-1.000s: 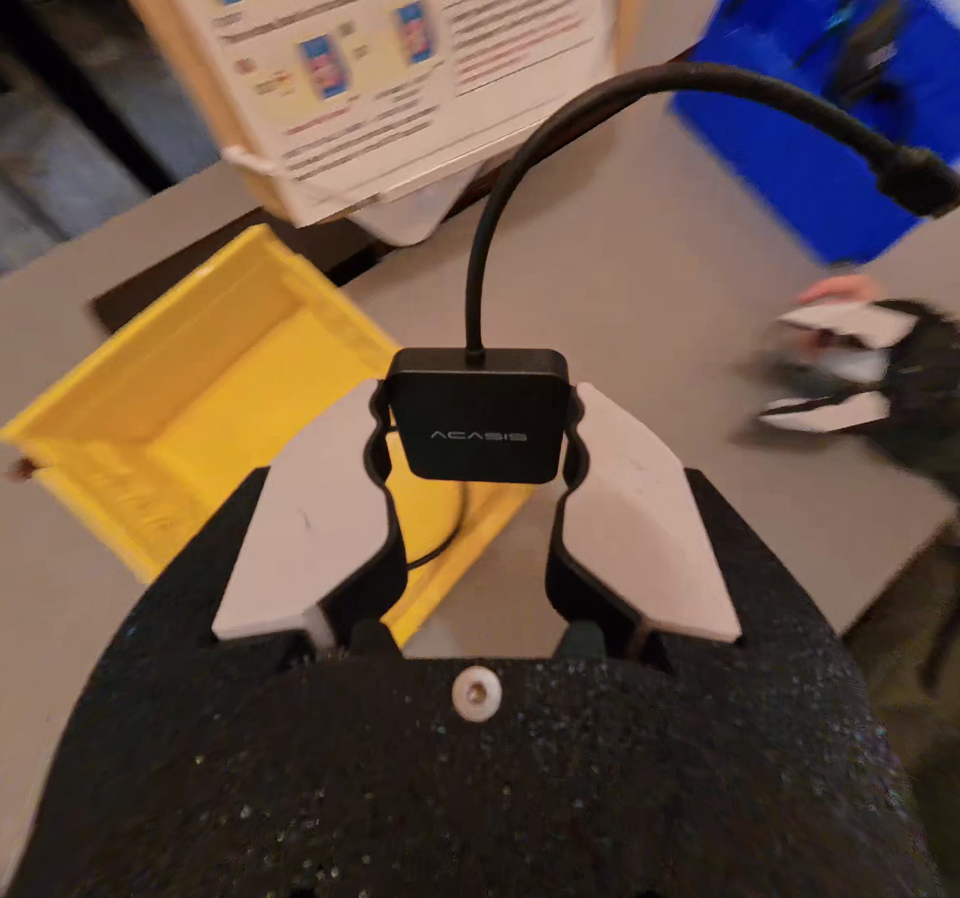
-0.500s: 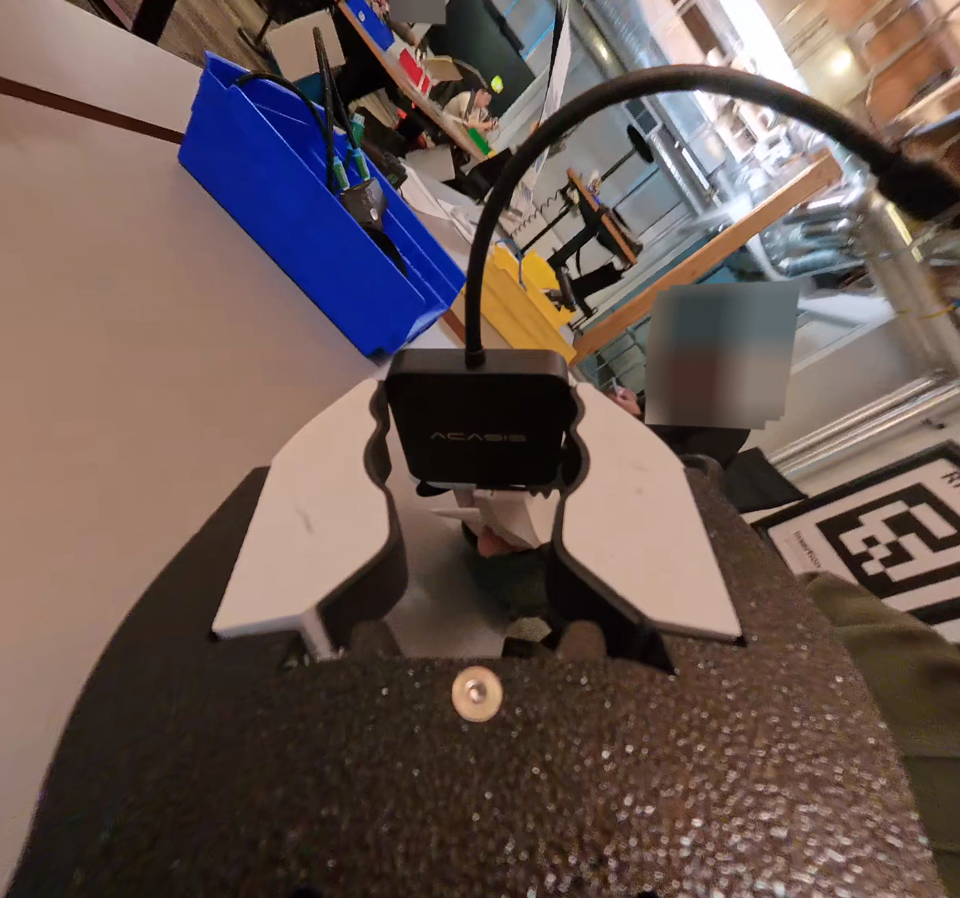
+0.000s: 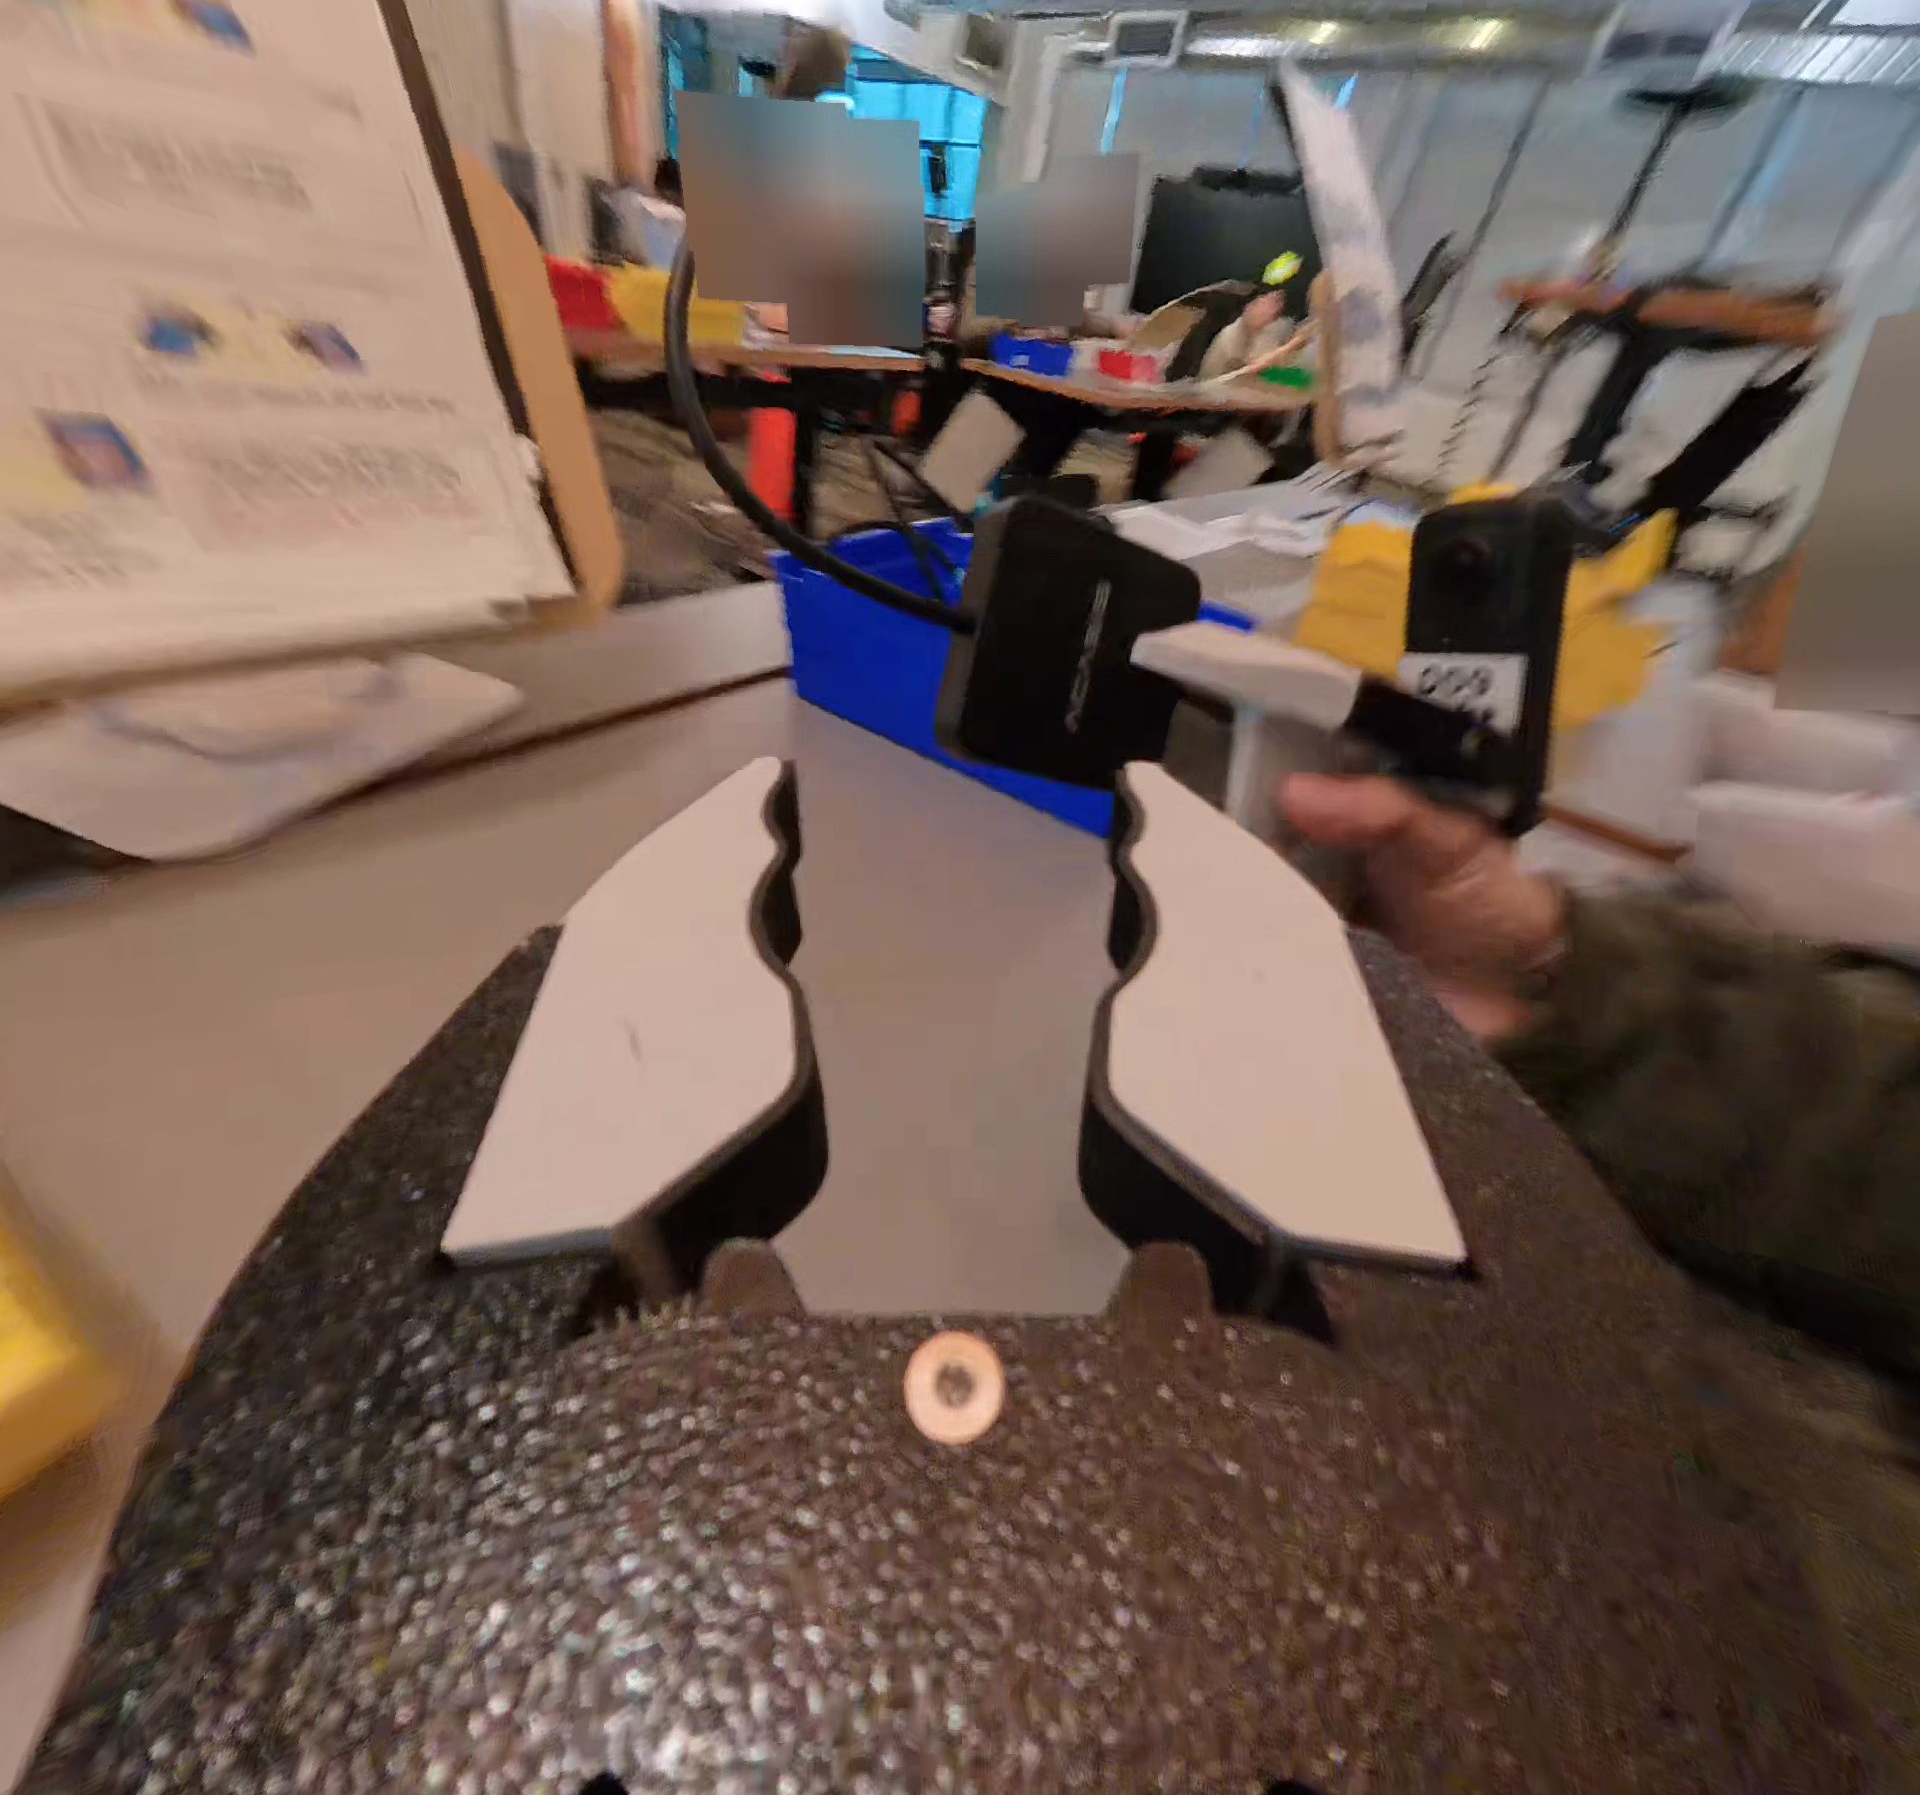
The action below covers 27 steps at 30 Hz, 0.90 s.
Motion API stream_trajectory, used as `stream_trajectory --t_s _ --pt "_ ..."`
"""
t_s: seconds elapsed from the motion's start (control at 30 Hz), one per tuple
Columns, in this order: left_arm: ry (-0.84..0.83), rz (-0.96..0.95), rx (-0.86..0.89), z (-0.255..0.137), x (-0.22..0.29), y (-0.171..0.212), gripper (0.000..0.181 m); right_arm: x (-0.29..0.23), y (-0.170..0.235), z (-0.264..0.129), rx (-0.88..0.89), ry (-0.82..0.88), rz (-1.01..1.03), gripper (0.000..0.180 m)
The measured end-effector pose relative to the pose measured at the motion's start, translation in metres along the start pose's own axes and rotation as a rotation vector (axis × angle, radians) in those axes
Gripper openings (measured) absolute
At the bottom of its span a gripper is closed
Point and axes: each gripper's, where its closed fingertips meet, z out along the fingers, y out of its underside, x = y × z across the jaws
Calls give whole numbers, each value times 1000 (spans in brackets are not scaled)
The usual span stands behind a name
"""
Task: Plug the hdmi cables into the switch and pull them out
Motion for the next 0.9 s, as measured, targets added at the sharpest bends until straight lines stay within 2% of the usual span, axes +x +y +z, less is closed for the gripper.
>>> stream_trajectory --t_s 0.07,0.17,0.3,0.47,0.7,0.8,0.9 --pt "-109 183 -14 6 1 6 77 3 -5 -2 80 -50 236 14" --pt "-188 349 20 14 13 11 76 3 0 -2 104 -78 377 14" --pt "-254 403 16 22 20 18 71 -7 1 1 133 -134 505 14" --pt "-326 521 34 23 24 15 67 -15 18 8 87 -144 546 14" --pt "-386 557 77 15 22 13 64 -17 24 10 70 -166 564 16" --pt "-420 569 108 8 20 8 64 -10 37 13 -6 -113 513 47" --pt "-438 605 119 2 19 6 64 -20 37 13 -36 -220 586 47"
